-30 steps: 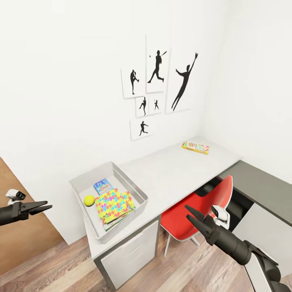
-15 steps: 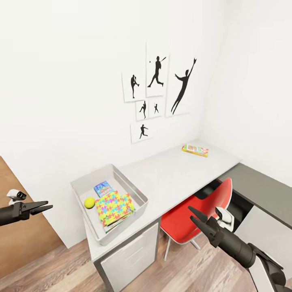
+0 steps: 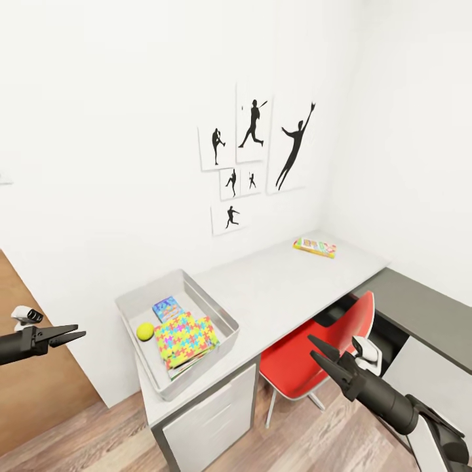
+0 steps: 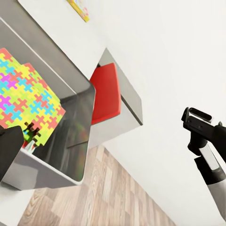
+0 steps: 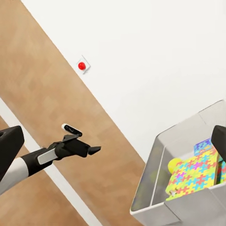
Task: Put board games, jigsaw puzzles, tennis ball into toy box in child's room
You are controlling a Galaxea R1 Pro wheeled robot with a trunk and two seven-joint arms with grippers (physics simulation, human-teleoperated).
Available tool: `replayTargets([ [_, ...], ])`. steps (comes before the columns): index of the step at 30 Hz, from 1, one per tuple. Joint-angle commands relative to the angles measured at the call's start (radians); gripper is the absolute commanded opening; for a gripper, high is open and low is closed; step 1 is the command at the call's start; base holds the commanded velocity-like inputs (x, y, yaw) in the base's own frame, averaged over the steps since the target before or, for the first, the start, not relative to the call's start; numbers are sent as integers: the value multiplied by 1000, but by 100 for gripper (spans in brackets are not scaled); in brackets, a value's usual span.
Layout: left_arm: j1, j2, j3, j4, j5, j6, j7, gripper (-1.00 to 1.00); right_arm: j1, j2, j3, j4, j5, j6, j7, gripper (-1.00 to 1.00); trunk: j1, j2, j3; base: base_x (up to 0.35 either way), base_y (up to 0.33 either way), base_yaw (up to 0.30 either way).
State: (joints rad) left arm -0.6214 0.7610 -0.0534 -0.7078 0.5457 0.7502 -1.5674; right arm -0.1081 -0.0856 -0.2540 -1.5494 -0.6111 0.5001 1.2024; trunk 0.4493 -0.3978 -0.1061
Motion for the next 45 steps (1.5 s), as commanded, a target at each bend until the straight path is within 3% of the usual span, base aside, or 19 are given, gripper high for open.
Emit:
replayTargets([
  [1, -1, 1, -5, 1, 5, 11, -3, 100, -1, 0, -1, 0, -5, 9, 1, 100, 1, -2, -1, 0, 0, 0],
  [45, -1, 0, -7, 4, 5, 11, -3, 100, -1, 6, -3, 2, 3, 9, 2, 100, 1, -2, 56, 0, -2, 0],
])
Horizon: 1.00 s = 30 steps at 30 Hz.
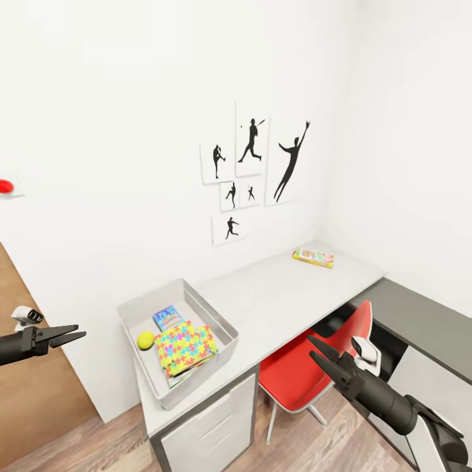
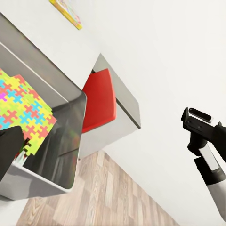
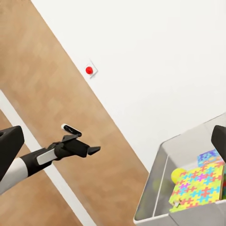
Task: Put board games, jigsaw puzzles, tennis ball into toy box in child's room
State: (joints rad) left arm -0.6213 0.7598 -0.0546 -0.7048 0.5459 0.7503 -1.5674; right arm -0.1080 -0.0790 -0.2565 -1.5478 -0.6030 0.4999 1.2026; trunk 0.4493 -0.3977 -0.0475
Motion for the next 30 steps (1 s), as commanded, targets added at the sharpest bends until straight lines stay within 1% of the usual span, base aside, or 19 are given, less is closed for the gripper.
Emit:
replayTargets([
  [1, -1, 1, -6, 0, 5, 10, -3, 100, -1, -1, 0, 0, -5, 9, 1, 100, 1, -2, -2, 0, -63, 0],
  [11, -1, 1, -6, 0, 5, 10, -3, 100, -1, 5, -1, 4, -5, 9, -3, 100, 1, -2, -1, 0, -122, 0],
  [23, -1, 1, -6, 0, 5, 9, -3, 100, -1, 6, -1, 7, -4, 9, -5, 100, 1, -2, -1, 0, -34, 0],
  [30, -1, 1, -5, -1, 5, 6, -3, 100, -1, 6, -2, 7, -4, 8, -10, 100, 1, -2, -1, 0, -209, 0],
])
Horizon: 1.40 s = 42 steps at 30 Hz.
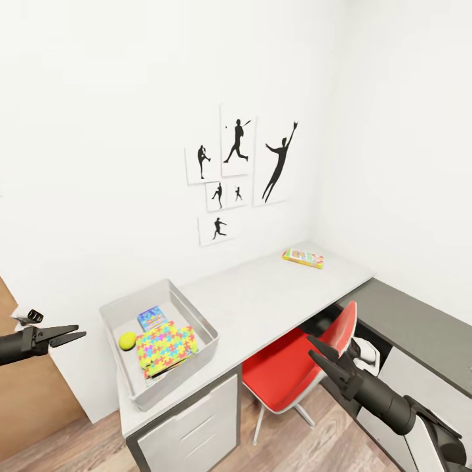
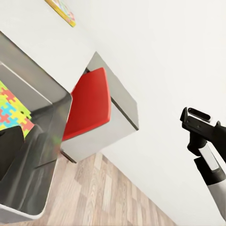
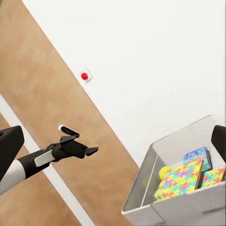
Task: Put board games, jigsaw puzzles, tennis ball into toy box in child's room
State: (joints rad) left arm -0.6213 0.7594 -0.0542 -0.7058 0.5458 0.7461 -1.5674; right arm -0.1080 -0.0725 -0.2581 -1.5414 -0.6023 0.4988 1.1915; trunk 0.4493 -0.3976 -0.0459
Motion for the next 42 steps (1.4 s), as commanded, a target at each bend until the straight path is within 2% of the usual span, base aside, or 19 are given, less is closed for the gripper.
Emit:
replayTargets([
  [1, -2, 1, -6, 0, 5, 10, -3, 100, -1, 0, 0, 0, -5, 9, 2, 100, 1, -2, -2, 0, -233, 0],
  [11, -2, 1, -6, 1, 5, 9, -3, 100, -1, 0, 1, 1, -5, 8, 4, 100, 1, -2, -2, 0, -125, 0],
  [25, -2, 2, -6, 0, 5, 9, -3, 100, -1, -2, -1, 0, -5, 7, 9, 100, 1, -2, -2, 0, -281, 20],
  [42, -2, 1, -6, 1, 5, 8, -3, 100, -1, -9, -1, 1, -5, 7, 11, 100, 1, -2, -2, 0, -302, 215],
])
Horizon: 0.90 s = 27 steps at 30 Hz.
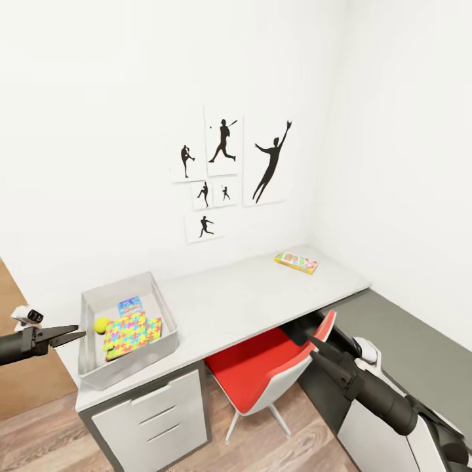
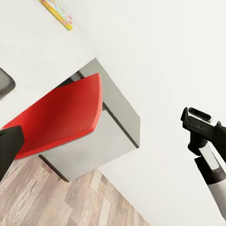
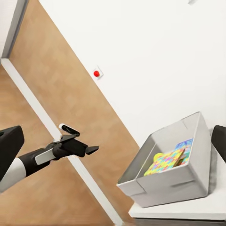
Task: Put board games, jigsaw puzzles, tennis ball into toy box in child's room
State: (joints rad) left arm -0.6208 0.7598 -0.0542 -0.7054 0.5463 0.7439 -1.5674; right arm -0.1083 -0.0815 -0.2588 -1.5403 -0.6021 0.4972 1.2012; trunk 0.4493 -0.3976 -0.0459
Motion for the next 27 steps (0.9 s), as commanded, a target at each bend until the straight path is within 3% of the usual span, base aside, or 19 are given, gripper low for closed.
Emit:
replayTargets([
  [1, -2, 1, -6, 0, 4, 11, -3, 100, -1, -1, 0, 0, -5, 9, 1, 100, 1, -2, -2, 0, -304, 285],
  [12, -2, 1, -7, 0, 4, 9, -3, 100, -1, -4, -1, 0, -6, 10, 2, 100, 1, -2, -2, 0, -304, 275],
  [27, -2, 0, -7, 3, 4, 9, -3, 100, -1, -6, -2, 0, -8, 11, 3, 100, 1, -2, -2, 3, -304, 38],
])
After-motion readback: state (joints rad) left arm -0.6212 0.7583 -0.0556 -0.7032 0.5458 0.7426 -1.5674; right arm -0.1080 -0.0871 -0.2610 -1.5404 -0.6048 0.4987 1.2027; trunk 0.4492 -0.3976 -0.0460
